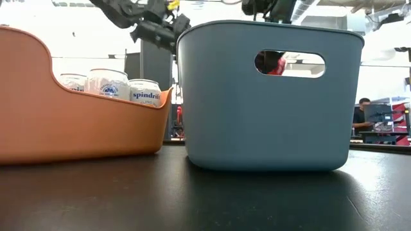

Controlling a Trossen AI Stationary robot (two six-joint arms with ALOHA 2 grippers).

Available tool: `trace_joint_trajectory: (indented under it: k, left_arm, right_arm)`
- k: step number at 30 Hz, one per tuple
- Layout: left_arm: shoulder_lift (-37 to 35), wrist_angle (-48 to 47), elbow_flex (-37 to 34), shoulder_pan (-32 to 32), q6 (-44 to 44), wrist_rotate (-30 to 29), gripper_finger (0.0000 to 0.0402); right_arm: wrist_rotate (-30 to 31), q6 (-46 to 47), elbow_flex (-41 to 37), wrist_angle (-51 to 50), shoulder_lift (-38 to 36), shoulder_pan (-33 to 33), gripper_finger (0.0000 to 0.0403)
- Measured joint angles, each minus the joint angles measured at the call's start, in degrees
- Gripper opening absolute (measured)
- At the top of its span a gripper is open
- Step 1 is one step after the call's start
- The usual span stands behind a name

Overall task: Sort soda cans
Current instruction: Put the top red soda can into the yellow bin

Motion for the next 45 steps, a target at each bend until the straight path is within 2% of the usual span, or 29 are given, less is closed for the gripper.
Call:
trace_joint_trajectory:
  k: [6, 15, 26, 35, 45]
  left_arm:
    - [6.5, 15.87, 0.0, -1.13, -8.06, 7.78, 0.0314]
    - [9.42, 25.57, 0.08, -6.09, -11.27, 11.72, 0.0389]
    - [9.45, 22.54, 0.09, -9.03, -7.76, -1.52, 0.0397]
    - [9.45, 21.99, 0.09, -10.82, -3.63, -4.32, 0.04]
    - [9.45, 22.21, 0.07, -11.82, -3.08, -7.39, 0.04]
  right_arm:
    - [3.28, 0.93, 0.3, 0.6, -3.45, 3.38, 0.0301]
    - [6.46, 1.89, 0.26, 0.12, -2.48, 5.14, 0.0299]
    - [6.52, 1.83, 0.24, 1.28, -0.59, 6.21, 0.0299]
    - [6.5, 1.82, 0.25, 1.8, -0.03, 7.93, 0.0299]
    - [6.52, 1.88, 0.25, 3.75, -0.03, 9.45, 0.0299]
